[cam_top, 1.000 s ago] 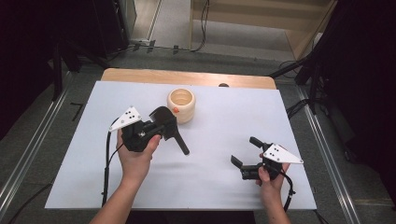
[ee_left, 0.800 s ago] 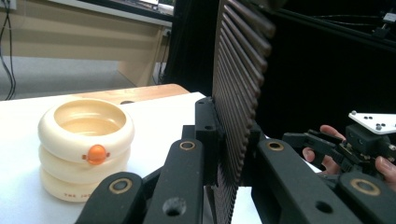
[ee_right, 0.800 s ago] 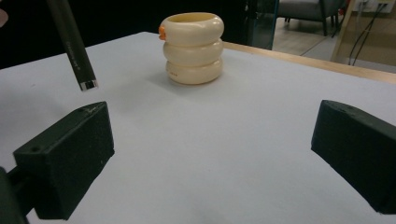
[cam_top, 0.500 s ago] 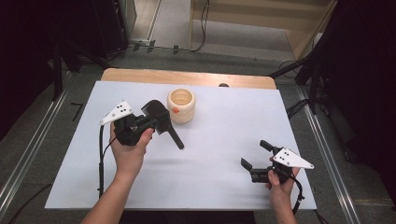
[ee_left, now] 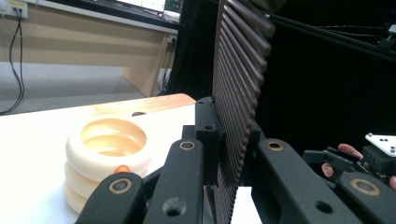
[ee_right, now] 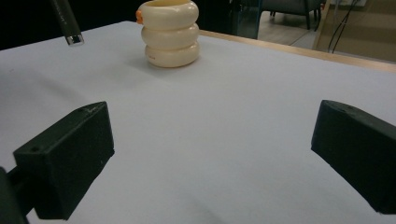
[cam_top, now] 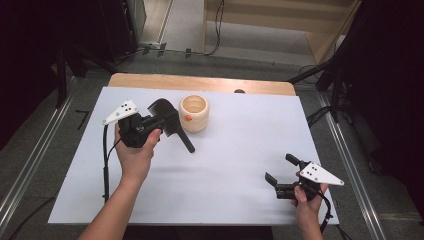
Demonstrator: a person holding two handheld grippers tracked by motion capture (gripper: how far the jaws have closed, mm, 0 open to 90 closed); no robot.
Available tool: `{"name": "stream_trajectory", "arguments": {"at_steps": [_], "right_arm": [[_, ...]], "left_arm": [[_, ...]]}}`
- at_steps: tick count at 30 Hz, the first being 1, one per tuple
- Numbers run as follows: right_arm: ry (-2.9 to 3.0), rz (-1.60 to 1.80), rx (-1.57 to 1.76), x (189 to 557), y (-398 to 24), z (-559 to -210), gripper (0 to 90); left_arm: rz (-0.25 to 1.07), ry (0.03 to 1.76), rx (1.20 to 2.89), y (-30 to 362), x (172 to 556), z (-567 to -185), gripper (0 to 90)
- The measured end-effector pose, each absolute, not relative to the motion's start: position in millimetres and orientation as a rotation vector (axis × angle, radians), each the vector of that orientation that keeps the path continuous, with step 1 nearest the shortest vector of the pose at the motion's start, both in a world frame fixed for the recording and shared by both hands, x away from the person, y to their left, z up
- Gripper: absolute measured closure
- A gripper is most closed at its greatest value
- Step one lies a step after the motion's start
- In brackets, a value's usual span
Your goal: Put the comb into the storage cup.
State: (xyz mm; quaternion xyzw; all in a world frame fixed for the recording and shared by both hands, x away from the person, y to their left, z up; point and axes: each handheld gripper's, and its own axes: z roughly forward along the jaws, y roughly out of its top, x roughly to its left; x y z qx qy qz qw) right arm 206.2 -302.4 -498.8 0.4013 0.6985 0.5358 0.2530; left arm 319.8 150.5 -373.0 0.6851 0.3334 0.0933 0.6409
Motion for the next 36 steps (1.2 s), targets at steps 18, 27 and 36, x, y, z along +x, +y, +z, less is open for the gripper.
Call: {"name": "stream_trajectory", "arguments": {"at_steps": [18,27,36], "right_arm": [[1.894,1.449,1.114,196,-318,-503,0.0],[1.902,1.443,1.109,198,-318,-505,0.0],[1.904,1.445,1.113,198,-320,-507,0.0]], "left_arm": [[0.223,0.769,1.549,157,341,-356,84.9],[0.236,0.762,1.555,154,352,-345,84.9],[0.242,0.755,1.548,149,363,-338,84.9]]}}
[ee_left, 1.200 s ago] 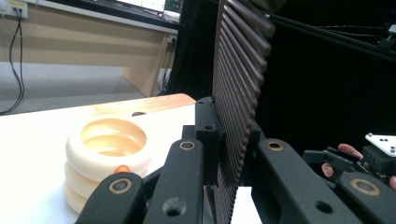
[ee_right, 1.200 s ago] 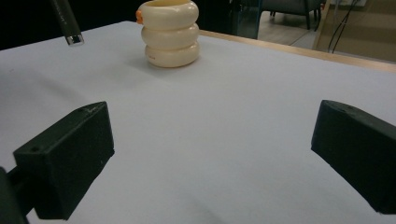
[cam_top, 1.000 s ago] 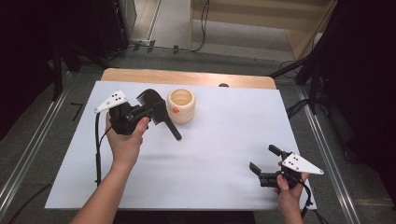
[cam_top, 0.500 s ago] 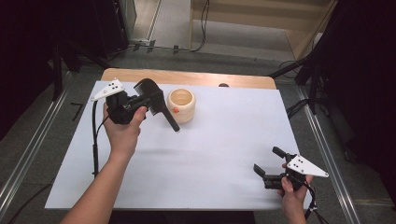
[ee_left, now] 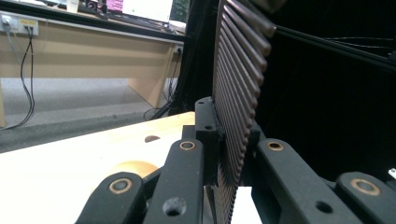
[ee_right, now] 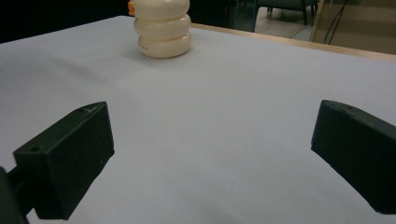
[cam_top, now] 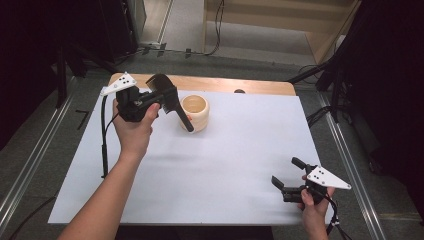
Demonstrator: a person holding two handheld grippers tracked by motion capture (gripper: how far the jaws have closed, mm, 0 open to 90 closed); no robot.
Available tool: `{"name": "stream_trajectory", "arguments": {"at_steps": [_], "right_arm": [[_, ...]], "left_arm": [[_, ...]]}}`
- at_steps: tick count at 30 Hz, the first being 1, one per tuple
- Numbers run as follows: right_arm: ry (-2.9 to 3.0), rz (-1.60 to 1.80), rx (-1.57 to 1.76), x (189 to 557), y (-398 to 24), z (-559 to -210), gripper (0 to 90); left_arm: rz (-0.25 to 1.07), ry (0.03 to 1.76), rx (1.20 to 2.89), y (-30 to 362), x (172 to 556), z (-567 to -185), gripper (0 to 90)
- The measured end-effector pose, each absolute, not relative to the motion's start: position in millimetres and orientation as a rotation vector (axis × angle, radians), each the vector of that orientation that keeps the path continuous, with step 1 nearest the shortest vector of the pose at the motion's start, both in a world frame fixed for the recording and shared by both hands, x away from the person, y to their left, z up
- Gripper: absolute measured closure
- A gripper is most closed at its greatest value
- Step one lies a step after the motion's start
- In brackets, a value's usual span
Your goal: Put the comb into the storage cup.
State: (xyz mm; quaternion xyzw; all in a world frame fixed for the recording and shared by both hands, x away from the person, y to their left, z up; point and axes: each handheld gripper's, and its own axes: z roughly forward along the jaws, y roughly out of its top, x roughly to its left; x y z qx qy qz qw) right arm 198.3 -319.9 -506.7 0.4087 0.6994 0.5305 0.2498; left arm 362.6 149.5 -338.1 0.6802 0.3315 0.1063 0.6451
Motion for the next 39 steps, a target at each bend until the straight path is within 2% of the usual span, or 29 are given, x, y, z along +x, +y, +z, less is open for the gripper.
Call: {"name": "stream_trajectory", "arguments": {"at_steps": [39], "right_arm": [[1.911,1.461,1.107,200,-319,-508,0.0]], "left_arm": [[0.295,0.788,1.514,141,411,-318,84.9]]}}
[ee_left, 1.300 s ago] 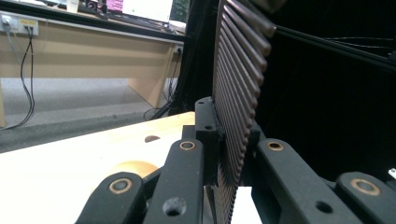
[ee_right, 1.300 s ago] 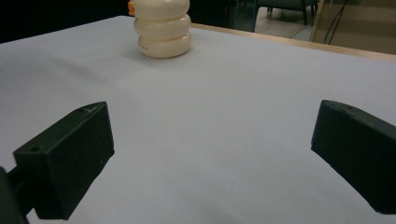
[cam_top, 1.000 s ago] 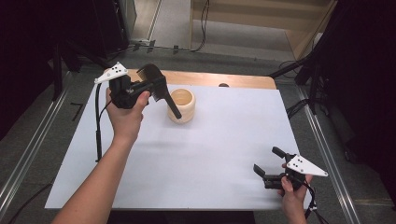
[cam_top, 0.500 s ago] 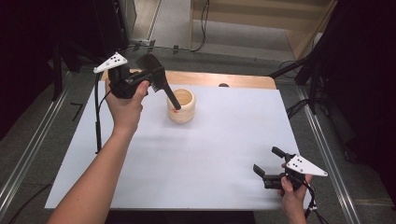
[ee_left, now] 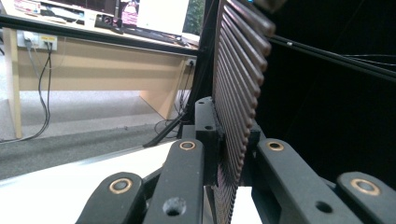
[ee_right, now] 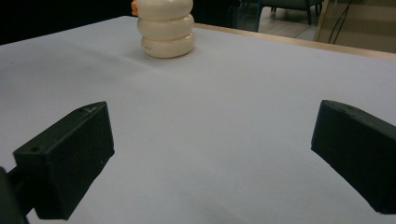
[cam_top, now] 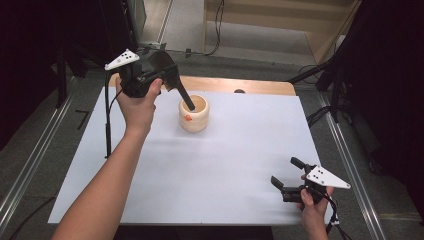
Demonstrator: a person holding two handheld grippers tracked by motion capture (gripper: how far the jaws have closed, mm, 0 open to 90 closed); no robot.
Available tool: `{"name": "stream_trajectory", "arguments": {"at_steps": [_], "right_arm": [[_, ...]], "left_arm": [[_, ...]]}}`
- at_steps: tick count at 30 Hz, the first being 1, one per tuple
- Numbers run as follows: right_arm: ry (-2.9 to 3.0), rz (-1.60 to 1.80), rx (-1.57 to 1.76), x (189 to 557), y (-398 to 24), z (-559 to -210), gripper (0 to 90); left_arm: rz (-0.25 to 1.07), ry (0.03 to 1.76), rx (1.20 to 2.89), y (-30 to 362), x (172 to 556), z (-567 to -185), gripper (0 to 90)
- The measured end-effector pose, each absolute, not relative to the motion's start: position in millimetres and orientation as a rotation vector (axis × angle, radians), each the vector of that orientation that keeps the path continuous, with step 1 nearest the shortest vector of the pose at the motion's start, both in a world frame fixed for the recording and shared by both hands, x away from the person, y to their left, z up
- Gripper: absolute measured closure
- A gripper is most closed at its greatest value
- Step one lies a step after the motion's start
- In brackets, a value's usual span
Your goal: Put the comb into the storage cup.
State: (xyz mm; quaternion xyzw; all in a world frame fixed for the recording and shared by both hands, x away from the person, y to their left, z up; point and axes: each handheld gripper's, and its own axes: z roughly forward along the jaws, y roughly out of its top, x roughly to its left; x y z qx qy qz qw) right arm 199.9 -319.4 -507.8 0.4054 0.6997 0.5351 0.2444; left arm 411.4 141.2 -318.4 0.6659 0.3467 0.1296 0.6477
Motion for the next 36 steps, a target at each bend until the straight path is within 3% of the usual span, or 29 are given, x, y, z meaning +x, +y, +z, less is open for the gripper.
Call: {"name": "stream_trajectory", "arguments": {"at_steps": [36], "right_arm": [[1.912,1.481,1.113,202,-319,-510,0.0]], "left_arm": [[0.393,0.942,1.516,121,447,-381,84.8]]}}
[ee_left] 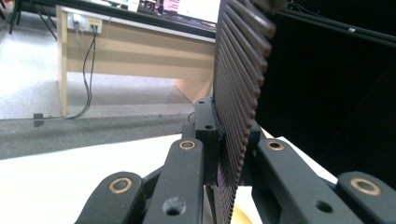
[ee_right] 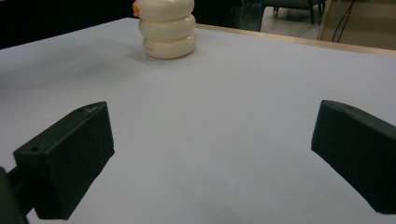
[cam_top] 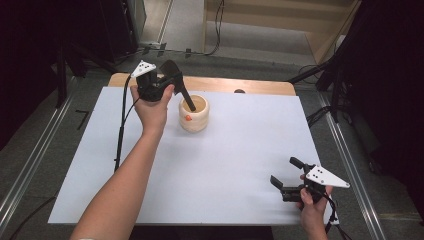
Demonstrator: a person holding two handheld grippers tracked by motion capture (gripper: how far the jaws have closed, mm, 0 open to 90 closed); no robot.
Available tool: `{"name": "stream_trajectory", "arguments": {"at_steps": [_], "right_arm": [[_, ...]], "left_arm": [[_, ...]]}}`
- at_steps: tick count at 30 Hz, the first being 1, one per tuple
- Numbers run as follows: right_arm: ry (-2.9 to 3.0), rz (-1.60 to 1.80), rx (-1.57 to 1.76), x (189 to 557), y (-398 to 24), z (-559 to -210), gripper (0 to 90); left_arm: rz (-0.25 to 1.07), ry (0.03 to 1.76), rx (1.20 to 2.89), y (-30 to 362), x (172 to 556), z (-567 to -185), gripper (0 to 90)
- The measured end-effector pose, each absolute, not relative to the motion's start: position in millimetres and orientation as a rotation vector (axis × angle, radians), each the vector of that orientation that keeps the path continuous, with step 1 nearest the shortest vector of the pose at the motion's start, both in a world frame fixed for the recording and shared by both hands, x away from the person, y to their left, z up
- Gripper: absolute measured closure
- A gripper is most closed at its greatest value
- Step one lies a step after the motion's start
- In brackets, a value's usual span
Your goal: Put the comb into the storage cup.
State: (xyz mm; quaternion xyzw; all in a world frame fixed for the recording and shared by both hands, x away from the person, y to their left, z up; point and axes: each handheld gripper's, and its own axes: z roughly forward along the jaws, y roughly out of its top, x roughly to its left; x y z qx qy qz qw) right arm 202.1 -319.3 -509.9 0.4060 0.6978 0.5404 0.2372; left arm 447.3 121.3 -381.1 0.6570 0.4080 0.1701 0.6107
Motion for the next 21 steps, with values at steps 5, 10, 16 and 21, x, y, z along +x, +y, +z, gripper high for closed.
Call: {"name": "stream_trajectory", "arguments": {"at_steps": [5,10,16,21], "right_arm": [[1.916,1.481,1.109,202,-319,-510,0.0],[1.916,1.479,1.111,202,-319,-510,0.0],[1.917,1.481,1.109,202,-319,-510,0.0],[1.918,1.480,1.108,203,-319,-510,0.0]], "left_arm": [[0.398,0.944,1.534,118,448,-390,84.8],[0.385,0.950,1.542,115,449,-396,84.8],[0.374,0.951,1.557,108,449,-403,84.8],[0.357,0.965,1.555,106,450,-410,84.8]]}}
